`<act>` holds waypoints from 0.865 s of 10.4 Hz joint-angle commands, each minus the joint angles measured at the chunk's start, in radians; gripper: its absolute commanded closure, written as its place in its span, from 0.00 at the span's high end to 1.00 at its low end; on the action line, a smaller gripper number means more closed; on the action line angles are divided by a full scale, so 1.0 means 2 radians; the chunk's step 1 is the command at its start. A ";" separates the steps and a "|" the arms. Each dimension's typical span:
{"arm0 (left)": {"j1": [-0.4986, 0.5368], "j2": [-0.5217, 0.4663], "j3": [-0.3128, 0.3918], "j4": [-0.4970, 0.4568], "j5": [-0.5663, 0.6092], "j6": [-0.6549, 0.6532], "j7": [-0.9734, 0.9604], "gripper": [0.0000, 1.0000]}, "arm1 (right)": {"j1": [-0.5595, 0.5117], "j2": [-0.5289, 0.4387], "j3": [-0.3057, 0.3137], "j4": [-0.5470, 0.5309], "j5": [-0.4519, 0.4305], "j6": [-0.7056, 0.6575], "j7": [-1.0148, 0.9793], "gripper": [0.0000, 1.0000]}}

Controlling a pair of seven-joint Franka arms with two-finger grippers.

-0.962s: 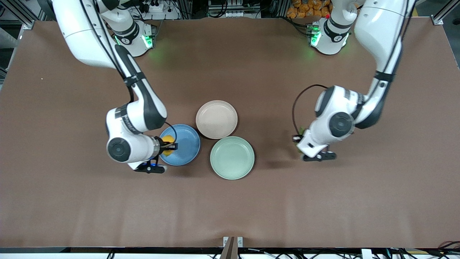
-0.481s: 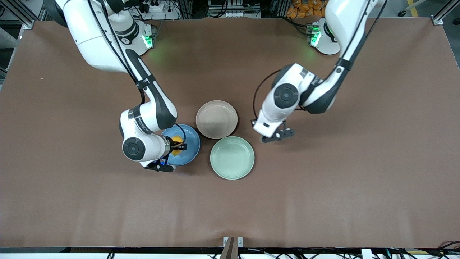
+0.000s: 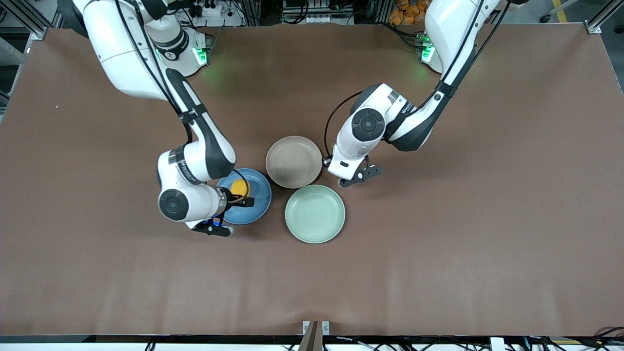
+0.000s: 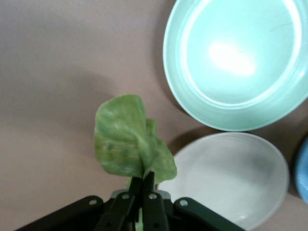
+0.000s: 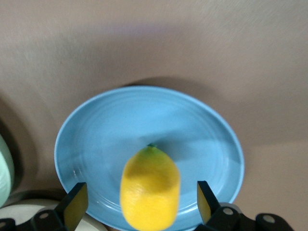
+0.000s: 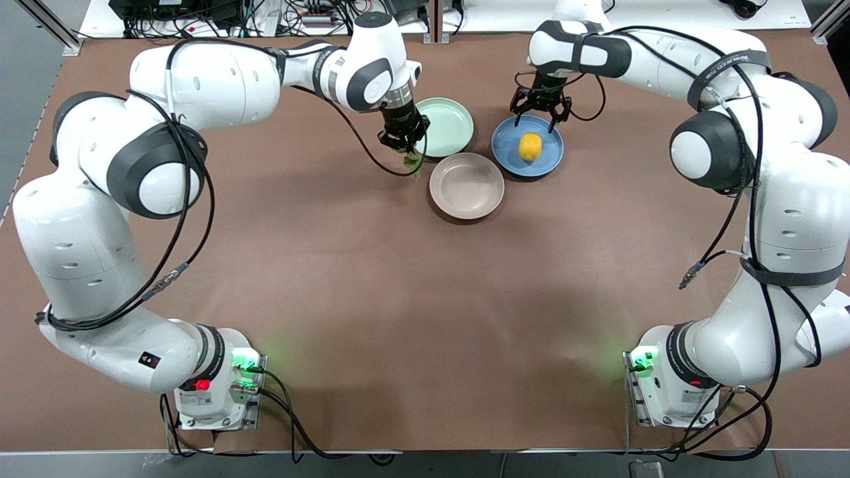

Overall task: Place lemon and lettuce in plates
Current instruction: 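Carry the lemon over the blue plate while the left gripper carries the lettuce, then release the lemon onto the blue plate and withdraw the right gripper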

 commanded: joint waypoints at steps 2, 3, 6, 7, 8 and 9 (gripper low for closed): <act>-0.049 0.030 0.001 0.036 -0.039 0.060 -0.088 0.00 | -0.032 -0.052 -0.009 0.020 -0.029 -0.057 -0.023 1.00; -0.062 0.043 0.001 0.043 -0.039 0.083 -0.104 0.00 | -0.033 -0.068 -0.024 0.032 -0.062 -0.078 -0.056 1.00; -0.097 0.078 0.004 0.049 -0.037 0.143 -0.122 0.00 | -0.034 -0.076 -0.094 0.117 -0.066 -0.190 -0.198 1.00; -0.101 0.087 0.004 0.049 -0.036 0.154 -0.132 0.00 | -0.034 -0.090 -0.111 0.128 -0.071 -0.208 -0.231 1.00; -0.106 0.088 0.006 0.049 -0.032 0.155 -0.133 0.00 | -0.038 -0.112 -0.124 0.128 -0.073 -0.210 -0.251 1.00; -0.110 0.093 0.006 0.049 -0.032 0.155 -0.131 0.15 | -0.050 -0.128 -0.128 0.128 -0.069 -0.216 -0.268 1.00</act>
